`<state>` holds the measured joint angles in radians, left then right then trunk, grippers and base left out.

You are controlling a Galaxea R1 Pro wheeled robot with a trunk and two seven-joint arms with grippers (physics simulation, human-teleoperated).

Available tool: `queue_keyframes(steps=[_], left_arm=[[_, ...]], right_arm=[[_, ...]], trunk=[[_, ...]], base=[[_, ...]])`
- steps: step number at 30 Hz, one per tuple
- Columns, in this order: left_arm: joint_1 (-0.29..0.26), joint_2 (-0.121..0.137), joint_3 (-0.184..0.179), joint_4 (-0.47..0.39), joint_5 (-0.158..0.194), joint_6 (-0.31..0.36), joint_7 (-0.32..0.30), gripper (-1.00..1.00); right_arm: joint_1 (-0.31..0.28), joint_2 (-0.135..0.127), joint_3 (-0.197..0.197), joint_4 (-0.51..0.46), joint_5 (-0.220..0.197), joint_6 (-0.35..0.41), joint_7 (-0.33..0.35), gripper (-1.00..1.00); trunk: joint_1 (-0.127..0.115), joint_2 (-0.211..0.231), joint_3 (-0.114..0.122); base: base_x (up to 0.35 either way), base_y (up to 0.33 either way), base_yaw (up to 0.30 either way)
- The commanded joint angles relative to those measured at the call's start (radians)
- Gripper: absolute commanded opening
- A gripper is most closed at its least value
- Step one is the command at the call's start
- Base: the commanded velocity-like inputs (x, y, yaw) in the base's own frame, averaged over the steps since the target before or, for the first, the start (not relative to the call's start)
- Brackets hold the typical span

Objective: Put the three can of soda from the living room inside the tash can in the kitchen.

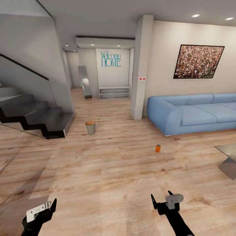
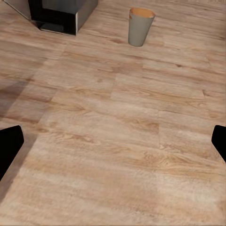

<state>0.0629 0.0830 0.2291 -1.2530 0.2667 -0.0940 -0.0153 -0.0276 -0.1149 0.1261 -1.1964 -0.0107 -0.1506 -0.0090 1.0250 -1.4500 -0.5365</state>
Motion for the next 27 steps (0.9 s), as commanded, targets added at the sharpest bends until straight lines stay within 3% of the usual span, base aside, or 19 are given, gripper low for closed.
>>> queue_keyframes(steps=[1, 27], left_arm=[[0.000, 0.000, 0.000, 0.000, 0.000, -0.002, 0.000, 1.00], [0.000, -0.001, -0.002, 0.000, -0.001, -0.010, 0.000, 1.00]], right_arm=[[0.000, 0.001, 0.000, 0.000, 0.000, 0.000, 0.000, 1.00], [0.000, 0.006, -0.003, 0.034, 0.001, 0.002, -0.003, 1.00]], trunk=[[0.000, 0.000, 0.000], [0.000, 0.000, 0.000]], base=[[0.266, 0.000, 0.000], [0.267, 0.000, 0.000]])
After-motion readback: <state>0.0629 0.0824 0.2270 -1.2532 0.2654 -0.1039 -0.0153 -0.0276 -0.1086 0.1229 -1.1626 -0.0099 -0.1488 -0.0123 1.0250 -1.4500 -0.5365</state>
